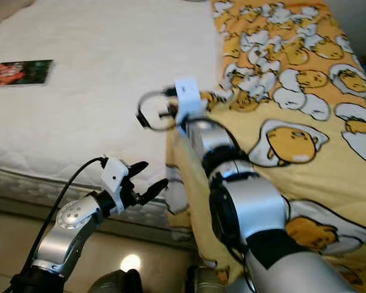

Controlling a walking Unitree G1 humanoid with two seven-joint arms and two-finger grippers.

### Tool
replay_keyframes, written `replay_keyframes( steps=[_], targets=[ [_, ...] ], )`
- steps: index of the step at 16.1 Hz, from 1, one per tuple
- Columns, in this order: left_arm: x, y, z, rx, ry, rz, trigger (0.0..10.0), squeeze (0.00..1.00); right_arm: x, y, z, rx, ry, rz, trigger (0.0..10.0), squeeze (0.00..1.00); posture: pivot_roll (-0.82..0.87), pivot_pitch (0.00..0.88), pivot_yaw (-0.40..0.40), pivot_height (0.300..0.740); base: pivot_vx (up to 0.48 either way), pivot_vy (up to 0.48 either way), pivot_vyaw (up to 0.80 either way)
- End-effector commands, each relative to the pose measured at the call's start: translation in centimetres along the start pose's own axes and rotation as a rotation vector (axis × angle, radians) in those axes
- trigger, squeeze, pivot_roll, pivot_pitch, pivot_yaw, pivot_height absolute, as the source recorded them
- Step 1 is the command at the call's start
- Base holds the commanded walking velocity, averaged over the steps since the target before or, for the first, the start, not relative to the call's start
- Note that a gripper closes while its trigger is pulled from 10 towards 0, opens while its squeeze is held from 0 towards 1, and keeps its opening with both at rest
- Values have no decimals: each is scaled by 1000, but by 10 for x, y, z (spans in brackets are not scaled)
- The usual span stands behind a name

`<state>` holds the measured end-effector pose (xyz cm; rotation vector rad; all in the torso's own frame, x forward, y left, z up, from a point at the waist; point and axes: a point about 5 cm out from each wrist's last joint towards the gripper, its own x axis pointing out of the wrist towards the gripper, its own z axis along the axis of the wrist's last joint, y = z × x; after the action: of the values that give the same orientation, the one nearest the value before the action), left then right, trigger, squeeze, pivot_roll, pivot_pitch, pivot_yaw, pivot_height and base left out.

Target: Clean up the room

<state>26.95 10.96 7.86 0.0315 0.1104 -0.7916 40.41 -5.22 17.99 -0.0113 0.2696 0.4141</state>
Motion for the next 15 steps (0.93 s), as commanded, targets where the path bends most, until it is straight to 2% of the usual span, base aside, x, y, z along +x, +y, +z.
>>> replay_keyframes(
  steps=[1,5,7,8,9,10,11,12,13,14,15],
  targets=[
    [2,-1,-2,6,11,-6,10000,0,2,21,40,-11,-146,87,0,0,49,87,-55,740,0,0,0],
    [6,-5,-5,18,35,-23,10000,0,4,42,43,8,-160,150,0,0,41,83,-56,740,0,0,0],
    [6,9,-5,-22,24,116,10000,0,4,46,38,-7,-153,164,0,0,41,82,-56,740,0,0,0],
    [2,31,-1,-66,-36,313,10000,0,4,43,26,-4,-129,163,0,0,38,80,-60,740,0,0,0],
    [-6,50,1,-67,-63,467,10000,0,4,40,10,11,-94,157,0,0,37,79,-64,740,0,0,0],
    [-11,59,1,-67,-63,537,10000,0,4,37,-5,28,-63,151,0,0,39,76,-66,740,0,0,0],
    [-15,66,-1,-90,-62,599,10000,0,2,35,-19,37,-41,149,0,0,39,72,-66,740,0,0,0],
    [-16,67,-2,-97,-60,615,10000,0,2,34,-23,40,-35,148,0,0,39,72,-66,740,0,0,0],
    [-20,71,-8,-126,-44,650,10000,0,0,34,-37,47,-17,161,0,0,33,68,-65,740,0,0,0],
    [-22,72,-14,-144,-31,660,10000,0,-4,31,-53,32,4,162,0,0,28,68,-63,740,0,0,0],
    [-21,71,-15,-148,-32,649,10000,0,-6,30,-59,39,14,164,0,0,26,66,-63,740,0,0,0]
  ],
)
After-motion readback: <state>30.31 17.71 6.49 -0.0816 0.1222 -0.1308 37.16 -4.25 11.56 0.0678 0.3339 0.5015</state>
